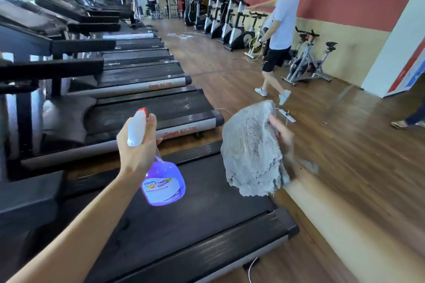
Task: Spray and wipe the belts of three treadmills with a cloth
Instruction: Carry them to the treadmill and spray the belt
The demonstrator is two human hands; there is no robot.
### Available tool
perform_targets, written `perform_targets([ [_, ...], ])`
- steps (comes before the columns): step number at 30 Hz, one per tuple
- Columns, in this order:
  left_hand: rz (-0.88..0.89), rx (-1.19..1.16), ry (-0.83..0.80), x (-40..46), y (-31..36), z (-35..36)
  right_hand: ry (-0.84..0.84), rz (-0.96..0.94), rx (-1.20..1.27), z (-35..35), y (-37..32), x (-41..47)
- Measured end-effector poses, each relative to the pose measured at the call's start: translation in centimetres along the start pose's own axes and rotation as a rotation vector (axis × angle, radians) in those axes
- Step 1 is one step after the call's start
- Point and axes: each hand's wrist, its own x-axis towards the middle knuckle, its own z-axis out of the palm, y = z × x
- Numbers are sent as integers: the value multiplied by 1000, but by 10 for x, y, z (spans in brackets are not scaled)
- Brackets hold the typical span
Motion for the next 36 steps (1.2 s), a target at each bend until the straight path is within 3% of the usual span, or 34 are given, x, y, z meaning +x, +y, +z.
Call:
perform_targets([
  [10,11,47,195,78,-79,-8,-232,-83,-223,40,24,92],
  [15,1,85,311,100,-103,-21,-379,223,-127,68,46,130],
  [24,-28,188,536,96,-145,-33,-536,365,-202,107,72,181],
  [32,-106,232,863,39,-179,-25,-626,716,-298,92,132,227],
  [36,-202,254,1052,7,-218,-30,-679,799,-345,84,169,230],
])
